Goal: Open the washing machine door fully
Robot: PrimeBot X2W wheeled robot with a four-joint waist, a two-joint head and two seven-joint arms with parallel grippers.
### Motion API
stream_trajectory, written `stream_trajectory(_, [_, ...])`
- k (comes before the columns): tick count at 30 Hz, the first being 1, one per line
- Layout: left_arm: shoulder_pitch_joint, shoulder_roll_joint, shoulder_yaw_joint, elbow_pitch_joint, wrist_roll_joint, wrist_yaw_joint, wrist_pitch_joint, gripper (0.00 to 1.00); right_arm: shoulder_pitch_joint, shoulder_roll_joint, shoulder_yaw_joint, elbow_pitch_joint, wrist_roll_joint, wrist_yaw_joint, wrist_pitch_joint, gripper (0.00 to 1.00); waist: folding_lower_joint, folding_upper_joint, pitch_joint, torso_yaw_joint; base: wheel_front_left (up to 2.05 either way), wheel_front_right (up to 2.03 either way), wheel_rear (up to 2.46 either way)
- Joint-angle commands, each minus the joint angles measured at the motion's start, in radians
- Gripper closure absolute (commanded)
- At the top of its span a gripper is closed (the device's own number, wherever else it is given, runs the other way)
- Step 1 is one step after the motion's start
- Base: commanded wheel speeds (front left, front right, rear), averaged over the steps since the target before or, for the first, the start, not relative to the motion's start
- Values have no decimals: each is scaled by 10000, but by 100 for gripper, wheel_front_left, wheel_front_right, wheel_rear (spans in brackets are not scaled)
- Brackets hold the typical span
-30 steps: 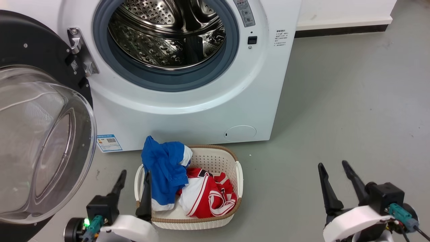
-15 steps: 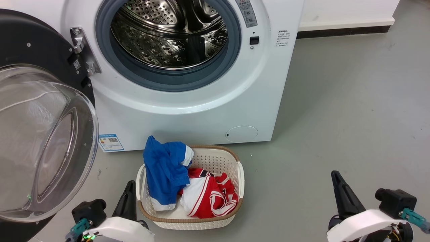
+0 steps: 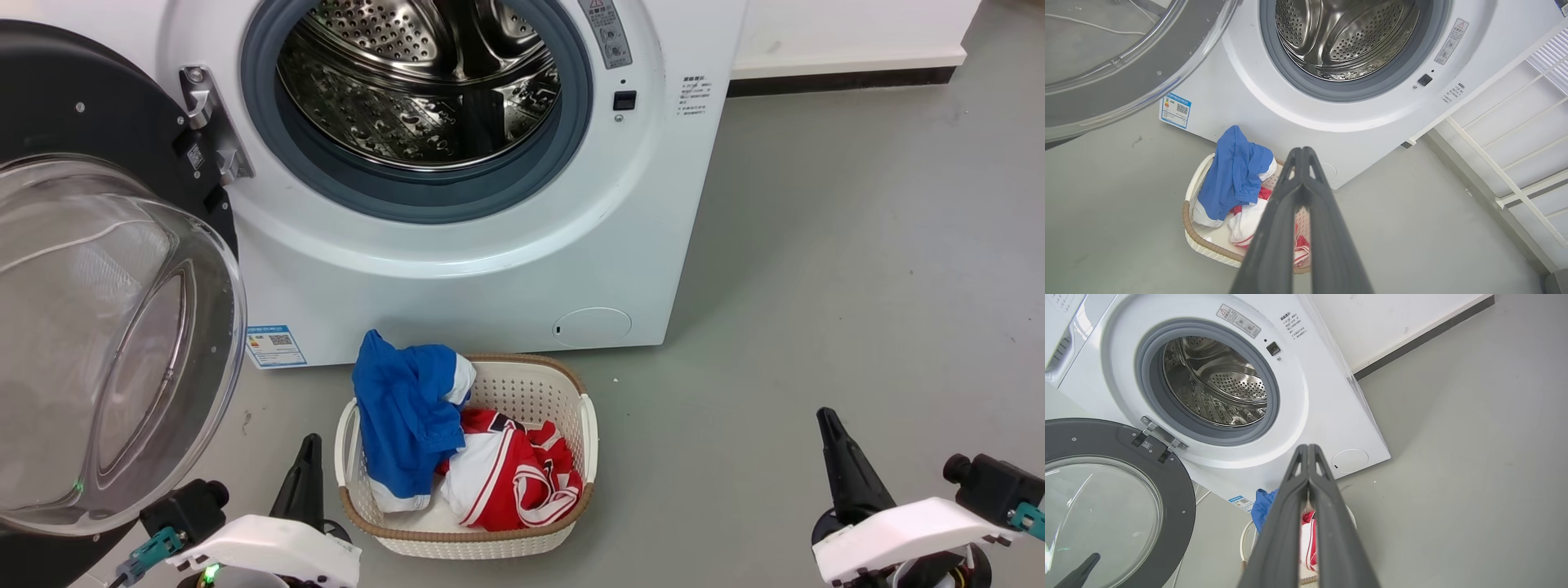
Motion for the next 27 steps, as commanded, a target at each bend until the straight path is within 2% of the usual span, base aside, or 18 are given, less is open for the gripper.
stream_trajectory(1, [-280,-7,117,-105,-364,-76,63,100,-330,-87,-42,-84,419,2,44,100,0,0,-3,9,0,0,0])
stream_trajectory(27, [-522,-197,677,-24,-3648,-437,814,100,-602,-157,-318,203,3998,1,498,100,0,0,-65,168,0,0,0])
